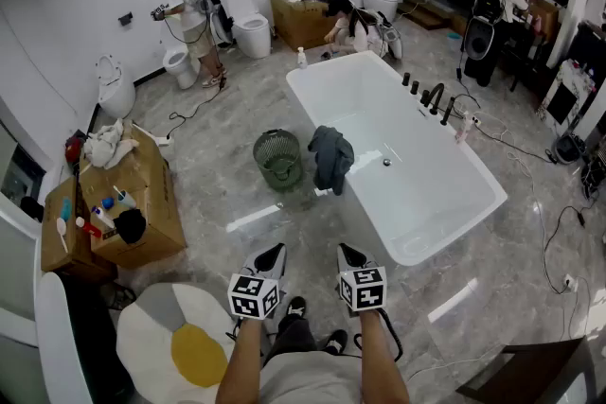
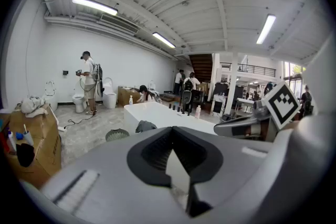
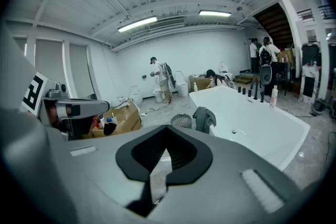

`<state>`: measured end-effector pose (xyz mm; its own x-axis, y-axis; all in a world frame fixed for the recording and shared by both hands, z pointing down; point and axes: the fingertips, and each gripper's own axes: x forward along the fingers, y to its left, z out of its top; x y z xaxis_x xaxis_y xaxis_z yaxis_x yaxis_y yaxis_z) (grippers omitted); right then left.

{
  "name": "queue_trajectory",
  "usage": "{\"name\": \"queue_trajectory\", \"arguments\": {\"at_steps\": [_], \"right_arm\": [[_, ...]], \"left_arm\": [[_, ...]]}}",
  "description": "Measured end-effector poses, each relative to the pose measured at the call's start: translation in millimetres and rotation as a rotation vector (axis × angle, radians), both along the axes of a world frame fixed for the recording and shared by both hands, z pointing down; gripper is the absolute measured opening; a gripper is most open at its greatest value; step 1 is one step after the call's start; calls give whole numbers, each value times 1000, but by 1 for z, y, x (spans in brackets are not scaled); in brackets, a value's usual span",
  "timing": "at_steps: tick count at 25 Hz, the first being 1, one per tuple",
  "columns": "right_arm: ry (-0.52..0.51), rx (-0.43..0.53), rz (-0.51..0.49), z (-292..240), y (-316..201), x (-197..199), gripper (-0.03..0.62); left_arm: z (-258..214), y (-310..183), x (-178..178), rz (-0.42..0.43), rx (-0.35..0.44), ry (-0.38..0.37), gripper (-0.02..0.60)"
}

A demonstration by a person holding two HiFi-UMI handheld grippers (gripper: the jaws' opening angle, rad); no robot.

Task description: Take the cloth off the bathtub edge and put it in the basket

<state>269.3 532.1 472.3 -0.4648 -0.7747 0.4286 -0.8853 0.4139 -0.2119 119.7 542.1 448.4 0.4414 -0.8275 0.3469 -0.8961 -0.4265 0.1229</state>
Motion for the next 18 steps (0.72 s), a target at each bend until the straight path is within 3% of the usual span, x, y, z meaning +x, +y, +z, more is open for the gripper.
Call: {"name": "queue_trajectory", "arguments": {"at_steps": [7, 13, 18], "right_arm": [[-6, 6, 9, 0, 0, 4, -2], [-34, -24, 29, 15, -3, 4, -2], [-38, -24, 38, 17, -17, 1, -2]], "left_arm": [[-13, 10, -23, -118, 59, 104, 54], [-4, 9, -38, -119, 24, 105, 54], [2, -10, -63, -205, 19, 205, 54]]}}
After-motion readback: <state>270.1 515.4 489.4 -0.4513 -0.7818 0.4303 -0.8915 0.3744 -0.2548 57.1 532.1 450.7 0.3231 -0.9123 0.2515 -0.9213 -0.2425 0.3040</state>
